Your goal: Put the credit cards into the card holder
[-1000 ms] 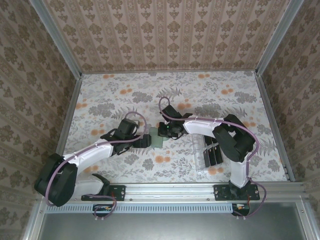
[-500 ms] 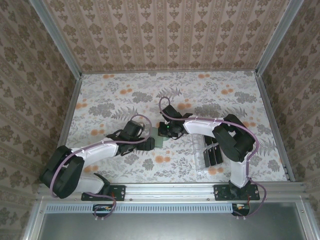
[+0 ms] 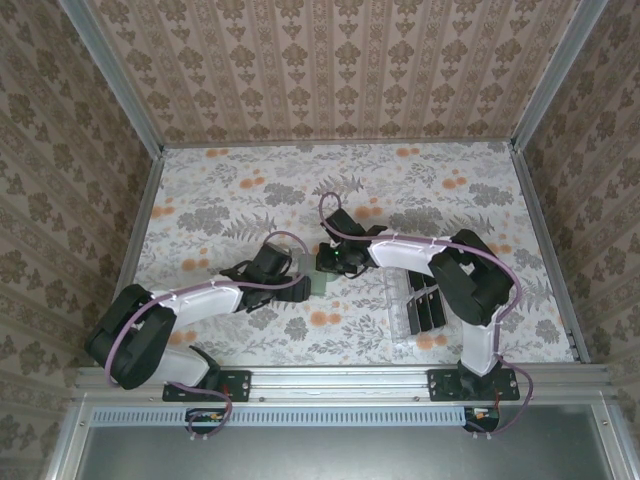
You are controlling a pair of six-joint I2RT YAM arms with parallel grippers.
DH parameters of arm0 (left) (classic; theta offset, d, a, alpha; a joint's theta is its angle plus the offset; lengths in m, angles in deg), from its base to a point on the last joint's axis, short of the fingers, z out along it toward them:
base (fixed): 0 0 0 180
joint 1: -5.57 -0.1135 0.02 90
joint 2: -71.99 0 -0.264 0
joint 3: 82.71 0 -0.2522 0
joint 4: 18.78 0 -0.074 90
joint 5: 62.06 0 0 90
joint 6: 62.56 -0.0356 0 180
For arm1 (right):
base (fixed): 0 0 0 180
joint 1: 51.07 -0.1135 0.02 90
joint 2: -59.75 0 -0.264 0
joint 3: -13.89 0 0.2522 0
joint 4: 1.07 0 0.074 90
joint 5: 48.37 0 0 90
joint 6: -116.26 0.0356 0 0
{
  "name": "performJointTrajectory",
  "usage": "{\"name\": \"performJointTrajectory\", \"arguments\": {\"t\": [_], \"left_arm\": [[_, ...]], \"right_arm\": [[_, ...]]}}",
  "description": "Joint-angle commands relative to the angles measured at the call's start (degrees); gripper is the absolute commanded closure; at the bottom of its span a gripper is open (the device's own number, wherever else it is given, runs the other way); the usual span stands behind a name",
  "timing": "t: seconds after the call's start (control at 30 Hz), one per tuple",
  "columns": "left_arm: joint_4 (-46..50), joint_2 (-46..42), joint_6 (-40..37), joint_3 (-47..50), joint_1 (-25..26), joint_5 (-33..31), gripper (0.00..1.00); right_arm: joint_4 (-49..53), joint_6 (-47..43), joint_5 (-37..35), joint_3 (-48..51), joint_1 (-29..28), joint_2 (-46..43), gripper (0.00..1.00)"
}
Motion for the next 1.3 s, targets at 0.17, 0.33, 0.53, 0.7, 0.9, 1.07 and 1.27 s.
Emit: {"name": "performJointTrajectory", "arguments": {"t": [0.17,0.33,0.53,0.7,0.9,1.07,1.27], "left_arm": [[0.85,3.13,2.89,2.00,0.36,-2.27,0.00],[0.39,3.79,3.29,2.06,0.38,-2.44,0.00],[0.37,4.12,3.29,2.13,0.43,-2.55,0.00],[0.37,4.14,3.39,2.21,0.45,-2.51,0.00],[0.28,4.14,3.49,2.35,0.41,-2.64,0.00],[0.30,4.14,3.43,2.34,0.46,-2.63,0.00],[0.27,4.14,3.46,2.44,0.45,-2.68,0.00]], "right_arm": [[9.67,-1.71,-8.85,1.74,0.32,-9.09,0.68],[12.70,-2.03,-11.42,2.52,0.17,-8.83,0.65],[11.94,-1.86,-10.45,3.41,-0.18,-7.87,0.65],[10.92,-1.70,-9.17,3.45,-0.45,-7.01,0.66],[10.65,-1.85,-9.02,3.42,-0.44,-5.82,0.70],[10.30,-1.85,-8.92,3.74,-0.45,-5.59,0.78],[9.46,-1.78,-8.07,4.13,-0.43,-5.76,0.91]]}}
